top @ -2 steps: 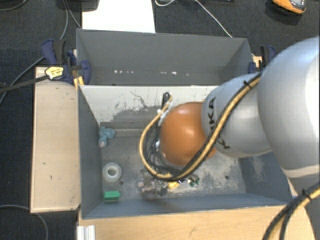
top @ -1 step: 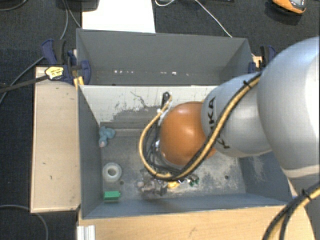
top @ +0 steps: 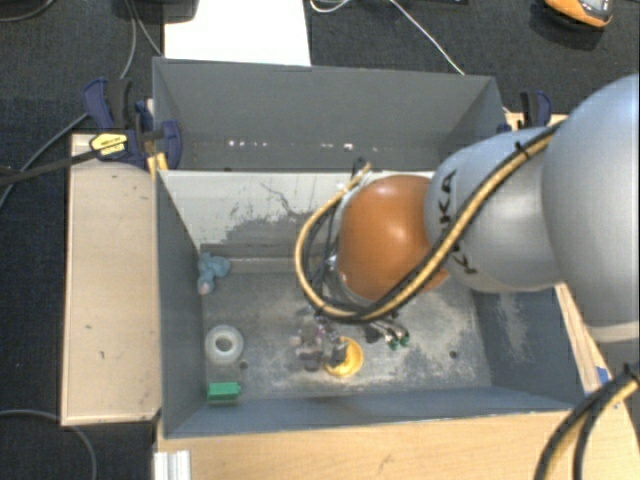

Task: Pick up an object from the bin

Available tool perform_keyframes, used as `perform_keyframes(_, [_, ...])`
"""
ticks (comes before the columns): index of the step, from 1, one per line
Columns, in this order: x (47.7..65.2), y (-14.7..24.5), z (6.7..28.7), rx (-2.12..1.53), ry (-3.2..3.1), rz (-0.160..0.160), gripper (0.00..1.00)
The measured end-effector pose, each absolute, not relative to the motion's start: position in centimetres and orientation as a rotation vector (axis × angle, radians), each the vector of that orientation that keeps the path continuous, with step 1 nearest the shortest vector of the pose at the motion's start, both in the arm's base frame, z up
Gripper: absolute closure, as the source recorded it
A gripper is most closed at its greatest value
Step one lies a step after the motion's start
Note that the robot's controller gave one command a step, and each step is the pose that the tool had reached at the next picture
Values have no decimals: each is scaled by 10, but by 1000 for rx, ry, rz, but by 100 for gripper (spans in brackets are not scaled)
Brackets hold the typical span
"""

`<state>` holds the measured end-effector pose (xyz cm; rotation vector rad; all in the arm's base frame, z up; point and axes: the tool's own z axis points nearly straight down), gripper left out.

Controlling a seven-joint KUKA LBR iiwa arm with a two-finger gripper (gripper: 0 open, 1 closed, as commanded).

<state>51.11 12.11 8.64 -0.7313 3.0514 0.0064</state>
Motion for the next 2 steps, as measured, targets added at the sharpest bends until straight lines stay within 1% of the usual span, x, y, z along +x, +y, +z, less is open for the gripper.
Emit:
perform_keyframes(1, [511,121,86,-729,3052,7,100])
perform_keyframes(2, [526,116,224,-736,3047,7,100])
